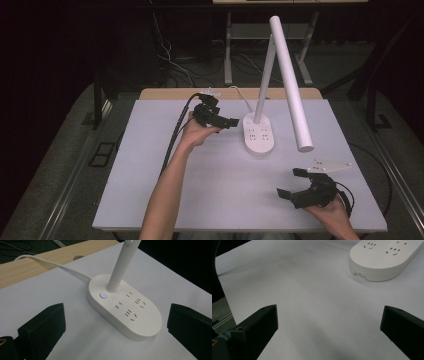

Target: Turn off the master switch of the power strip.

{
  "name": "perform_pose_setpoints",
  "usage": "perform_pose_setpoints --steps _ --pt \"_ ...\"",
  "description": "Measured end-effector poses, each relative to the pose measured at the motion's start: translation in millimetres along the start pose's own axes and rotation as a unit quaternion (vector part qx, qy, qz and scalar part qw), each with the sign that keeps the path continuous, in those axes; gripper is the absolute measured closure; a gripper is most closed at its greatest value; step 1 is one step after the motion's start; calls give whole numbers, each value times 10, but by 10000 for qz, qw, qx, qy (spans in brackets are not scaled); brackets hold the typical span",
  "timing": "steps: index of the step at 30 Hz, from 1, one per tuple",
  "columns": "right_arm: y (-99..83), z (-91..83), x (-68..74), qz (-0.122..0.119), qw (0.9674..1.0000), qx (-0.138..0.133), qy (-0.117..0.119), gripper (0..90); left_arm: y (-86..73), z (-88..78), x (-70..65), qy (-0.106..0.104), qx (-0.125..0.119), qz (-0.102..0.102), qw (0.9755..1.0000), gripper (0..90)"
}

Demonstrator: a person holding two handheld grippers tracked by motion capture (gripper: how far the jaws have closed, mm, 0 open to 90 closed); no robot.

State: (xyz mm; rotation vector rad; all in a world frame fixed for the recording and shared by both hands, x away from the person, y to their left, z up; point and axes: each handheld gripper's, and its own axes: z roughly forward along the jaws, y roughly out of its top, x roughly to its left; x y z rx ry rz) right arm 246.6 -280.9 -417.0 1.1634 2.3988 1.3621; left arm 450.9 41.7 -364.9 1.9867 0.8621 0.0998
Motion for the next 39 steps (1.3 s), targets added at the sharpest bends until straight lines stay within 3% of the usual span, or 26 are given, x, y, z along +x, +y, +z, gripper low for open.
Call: perform_pose_setpoints --steps 3,4,12,23,32,33,39 --pt "1 12 12 -19 10000 12 -2 6 -11 56 21 27 -24 -60 10000 10" --pt "1 17 15 -46 10000 8 -1 6 -19 93 22 53 -103 -201 9997 10" --pt "0 32 31 -54 10000 37 17 6 -15 158 64 50 -176 -339 9993 18" --pt "-5 21 24 -44 10000 42 -2 6 105 283 103 24 -193 -228 9995 55" --pt "-4 9 11 -27 10000 21 -29 6 183 400 109 -9 15 -136 9999 108" --pt "-4 9 10 -25 10000 19 -30 6 188 412 122 -21 93 -52 9999 119" --pt "-1 16 10 -43 10000 22 -27 6 201 557 125 -126 189 -128 9997 181"
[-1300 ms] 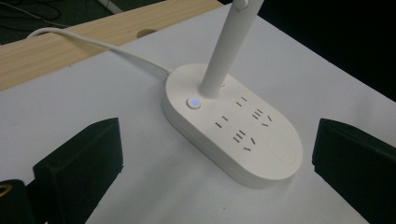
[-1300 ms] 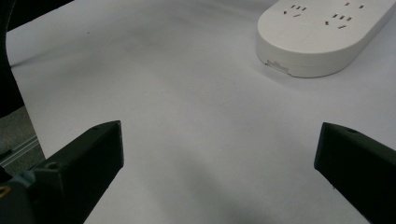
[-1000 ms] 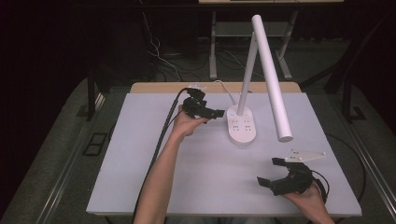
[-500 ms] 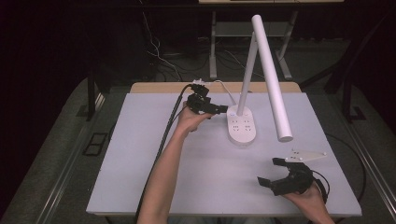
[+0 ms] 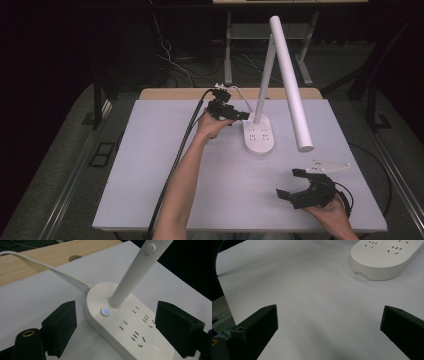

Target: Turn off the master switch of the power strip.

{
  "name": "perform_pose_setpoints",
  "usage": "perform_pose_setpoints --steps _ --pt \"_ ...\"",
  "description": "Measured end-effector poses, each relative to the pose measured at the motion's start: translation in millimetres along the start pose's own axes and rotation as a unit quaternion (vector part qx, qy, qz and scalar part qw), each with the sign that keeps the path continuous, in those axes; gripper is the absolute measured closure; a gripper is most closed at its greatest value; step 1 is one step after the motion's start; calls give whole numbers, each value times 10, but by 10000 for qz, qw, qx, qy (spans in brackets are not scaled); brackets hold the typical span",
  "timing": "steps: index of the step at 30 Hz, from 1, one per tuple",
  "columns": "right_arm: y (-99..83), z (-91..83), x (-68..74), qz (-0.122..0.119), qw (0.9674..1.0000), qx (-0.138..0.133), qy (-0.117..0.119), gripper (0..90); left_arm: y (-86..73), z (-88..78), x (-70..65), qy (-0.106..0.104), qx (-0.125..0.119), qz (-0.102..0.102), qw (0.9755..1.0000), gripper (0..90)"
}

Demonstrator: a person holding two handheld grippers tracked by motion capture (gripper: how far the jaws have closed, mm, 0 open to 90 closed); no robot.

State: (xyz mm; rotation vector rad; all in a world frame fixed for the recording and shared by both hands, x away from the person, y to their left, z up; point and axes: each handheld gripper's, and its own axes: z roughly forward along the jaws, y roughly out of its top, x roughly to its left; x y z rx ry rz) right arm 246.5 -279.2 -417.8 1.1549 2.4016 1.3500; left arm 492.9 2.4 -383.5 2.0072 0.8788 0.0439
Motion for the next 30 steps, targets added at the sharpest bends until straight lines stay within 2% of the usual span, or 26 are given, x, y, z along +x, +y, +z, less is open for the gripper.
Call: perform_pose_setpoints --steps 4,8,9,10,14,19,20,24,30 --pt "1 3 -3 -21 10000 7 0 6 5 40 -3 -50 17 7 10000 233" --pt "2 5 -4 -35 10000 12 12 6 -9 83 10 -56 18 -68 10000 275" --pt "3 8 -3 -40 10000 11 20 6 -18 101 16 -69 -51 -101 9999 292" --pt "3 9 1 -38 10000 17 24 6 -17 99 27 -55 12 -91 9999 311" --pt "4 19 7 -53 10000 31 32 6 -43 159 54 -62 -64 -265 9996 383" --pt "5 25 7 -87 9999 38 34 6 -67 212 62 -74 -47 -262 9996 435" --pt "7 25 9 -80 10000 39 29 6 -71 225 58 -65 -29 -259 9996 475" --pt "8 27 13 -82 10000 42 30 6 -85 278 40 -80 -39 -256 9996 540" --pt "10 26 13 -77 10000 37 33 6 -109 344 36 -93 -48 -344 9994 606"
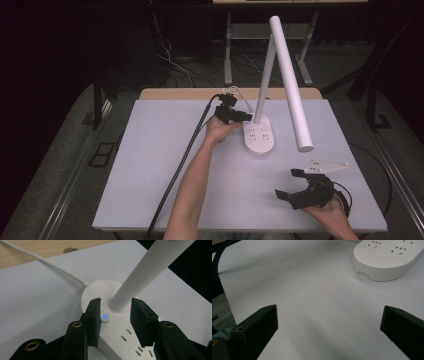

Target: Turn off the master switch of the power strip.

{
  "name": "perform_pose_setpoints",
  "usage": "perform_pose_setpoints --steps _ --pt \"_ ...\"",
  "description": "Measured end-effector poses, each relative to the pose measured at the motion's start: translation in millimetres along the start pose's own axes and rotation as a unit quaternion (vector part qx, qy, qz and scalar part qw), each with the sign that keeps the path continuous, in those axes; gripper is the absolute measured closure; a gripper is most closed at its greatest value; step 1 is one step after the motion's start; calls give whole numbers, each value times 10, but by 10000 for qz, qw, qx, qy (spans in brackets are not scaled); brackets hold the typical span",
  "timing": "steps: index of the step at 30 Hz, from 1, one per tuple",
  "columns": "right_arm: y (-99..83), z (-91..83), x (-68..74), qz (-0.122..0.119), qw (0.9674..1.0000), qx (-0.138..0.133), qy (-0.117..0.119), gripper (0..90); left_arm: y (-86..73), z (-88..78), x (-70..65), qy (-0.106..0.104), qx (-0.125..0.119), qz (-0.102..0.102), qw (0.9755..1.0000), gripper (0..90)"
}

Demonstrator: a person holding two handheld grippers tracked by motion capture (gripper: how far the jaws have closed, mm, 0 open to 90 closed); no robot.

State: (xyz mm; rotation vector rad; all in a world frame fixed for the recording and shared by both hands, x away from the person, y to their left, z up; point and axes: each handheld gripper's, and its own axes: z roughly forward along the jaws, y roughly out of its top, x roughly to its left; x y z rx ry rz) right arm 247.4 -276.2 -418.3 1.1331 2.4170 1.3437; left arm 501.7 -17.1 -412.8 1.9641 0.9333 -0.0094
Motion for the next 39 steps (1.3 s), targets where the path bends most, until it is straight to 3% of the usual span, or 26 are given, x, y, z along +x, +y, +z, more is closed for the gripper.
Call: perform_pose_setpoints --steps 6,21,23,33,34,39 --pt "0 3 0 -2 10000 8 -3 6 -30 63 17 2 -10 -122 9999 666" --pt "1 10 -6 -23 10000 22 2 6 -102 208 49 124 82 -209 9997 874" --pt "1 8 -7 -10 10000 25 -4 6 -106 219 50 102 46 -339 9994 886" --pt "0 7 -5 -11 10000 22 -10 6 -104 224 57 123 43 -314 9994 894" --pt "0 6 -6 -11 10000 20 -8 6 -105 231 51 117 -8 -500 9987 894" --pt "1 6 -9 -13 10000 19 -7 6 -103 237 51 126 -25 -535 9985 897"
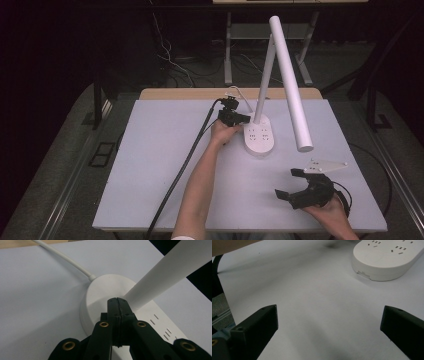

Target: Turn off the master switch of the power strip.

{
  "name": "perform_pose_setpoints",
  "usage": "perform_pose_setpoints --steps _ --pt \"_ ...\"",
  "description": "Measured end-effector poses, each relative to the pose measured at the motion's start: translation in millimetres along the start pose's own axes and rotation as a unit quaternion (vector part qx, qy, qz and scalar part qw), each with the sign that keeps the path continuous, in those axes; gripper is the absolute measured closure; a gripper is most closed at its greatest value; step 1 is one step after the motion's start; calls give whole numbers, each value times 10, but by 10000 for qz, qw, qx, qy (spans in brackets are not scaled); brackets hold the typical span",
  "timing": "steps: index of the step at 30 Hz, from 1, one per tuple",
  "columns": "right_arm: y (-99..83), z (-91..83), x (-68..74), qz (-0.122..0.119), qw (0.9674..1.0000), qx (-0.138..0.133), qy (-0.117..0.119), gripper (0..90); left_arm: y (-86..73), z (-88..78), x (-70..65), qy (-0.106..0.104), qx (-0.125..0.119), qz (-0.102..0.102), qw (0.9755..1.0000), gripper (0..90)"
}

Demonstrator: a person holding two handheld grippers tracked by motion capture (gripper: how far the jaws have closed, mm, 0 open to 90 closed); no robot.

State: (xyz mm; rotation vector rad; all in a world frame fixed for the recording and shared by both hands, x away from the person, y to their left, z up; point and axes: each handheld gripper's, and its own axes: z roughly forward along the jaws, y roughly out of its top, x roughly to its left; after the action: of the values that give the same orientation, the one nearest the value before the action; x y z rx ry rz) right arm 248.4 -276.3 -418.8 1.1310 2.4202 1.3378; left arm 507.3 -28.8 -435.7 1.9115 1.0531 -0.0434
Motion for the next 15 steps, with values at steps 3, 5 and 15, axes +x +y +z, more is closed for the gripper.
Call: perform_pose_setpoints --steps 3,5,15 --pt "0 0 -3 4 10000 -6 4 6 2 0 -4 36 17 1 10000 898" --pt "0 0 -5 3 10000 -4 3 6 11 3 -11 65 62 -19 10000 899" --pt "-2 -3 -4 13 10000 -6 -13 6 31 18 -13 137 194 -18 9997 900"
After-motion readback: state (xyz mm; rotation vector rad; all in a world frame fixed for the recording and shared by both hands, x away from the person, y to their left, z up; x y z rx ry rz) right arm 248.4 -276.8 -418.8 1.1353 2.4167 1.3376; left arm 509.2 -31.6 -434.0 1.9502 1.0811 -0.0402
